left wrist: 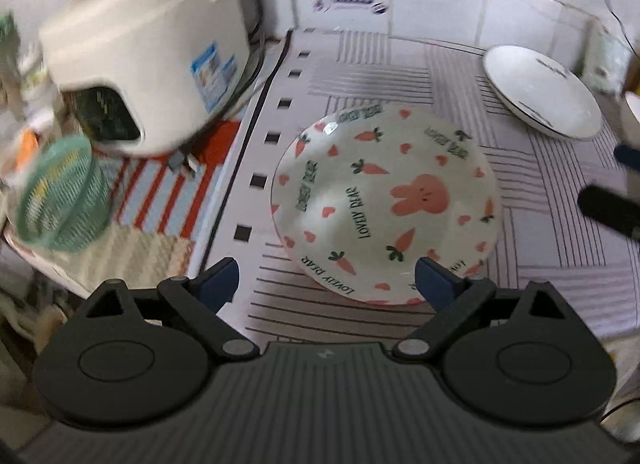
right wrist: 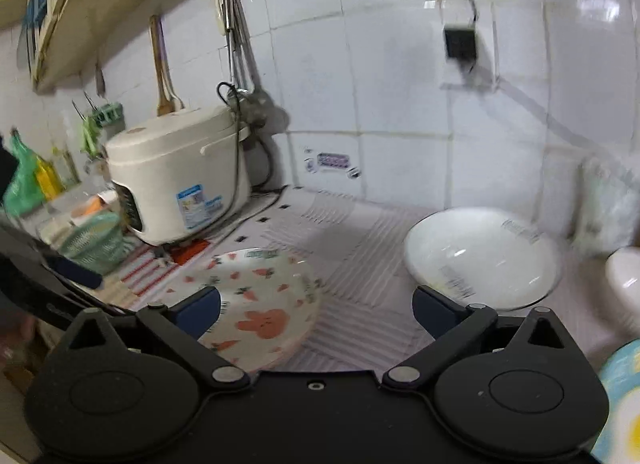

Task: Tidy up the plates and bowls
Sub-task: 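Move both grippers to the bunny plate rim and close them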

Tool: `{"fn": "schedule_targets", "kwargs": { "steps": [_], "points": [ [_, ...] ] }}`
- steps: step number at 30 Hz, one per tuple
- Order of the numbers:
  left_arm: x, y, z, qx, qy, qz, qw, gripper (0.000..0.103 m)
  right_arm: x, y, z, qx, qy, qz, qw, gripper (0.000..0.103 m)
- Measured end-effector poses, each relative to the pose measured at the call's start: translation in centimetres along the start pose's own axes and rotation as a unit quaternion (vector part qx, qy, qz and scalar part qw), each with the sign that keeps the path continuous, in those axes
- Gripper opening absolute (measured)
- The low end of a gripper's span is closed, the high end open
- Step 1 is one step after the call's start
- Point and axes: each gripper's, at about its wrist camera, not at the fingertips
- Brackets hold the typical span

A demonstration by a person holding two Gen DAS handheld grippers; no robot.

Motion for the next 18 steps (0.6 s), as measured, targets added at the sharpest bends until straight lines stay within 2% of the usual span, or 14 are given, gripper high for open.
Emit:
{"fn": "schedule_targets", "kwargs": {
  "steps": [5,7,10,12,13,16,18],
  "points": [
    [-3.4,2.3,0.3,0.054,0.024,0.029,0.9979,0.092,-3.3,0.2,1.5,-0.002,0.025,-0.035,0.999,0.103],
    [-4.3,2.5,0.6,0.061,0.026,0.031,0.9973,0.087,-4.7,0.2,2.1,-0.009,0.040,-0.047,0.998,0.103],
    [-5.7,3.0,0.8,0.076,0.032,0.037,0.9959,0.071,-6.9,0.0,3.1,-0.025,0.057,-0.049,0.997,0.103],
    [-6.2,3.3,1.0,0.087,0.035,0.040,0.9948,0.059,-7.9,-0.1,3.8,-0.031,0.065,-0.047,0.996,0.095],
    [-6.4,3.5,1.1,0.092,0.033,0.044,0.9943,0.057,-8.2,-0.2,3.9,-0.034,0.067,-0.048,0.996,0.092],
    [-6.5,3.9,1.2,0.104,0.020,0.059,0.9926,0.042,-9.2,-0.5,4.2,-0.050,0.079,-0.043,0.995,0.079],
    [-6.6,4.0,1.2,0.110,0.011,0.065,0.9917,0.029,-9.4,-0.7,4.2,-0.052,0.075,-0.027,0.995,0.069]
  ]
}}
Point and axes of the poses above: each gripper's, at about its wrist camera, not at the fingertips, and x roughly against the way its jaws point, y to its left, z to its underside, and after that the axes turned 8 degrees about -x, right-handed
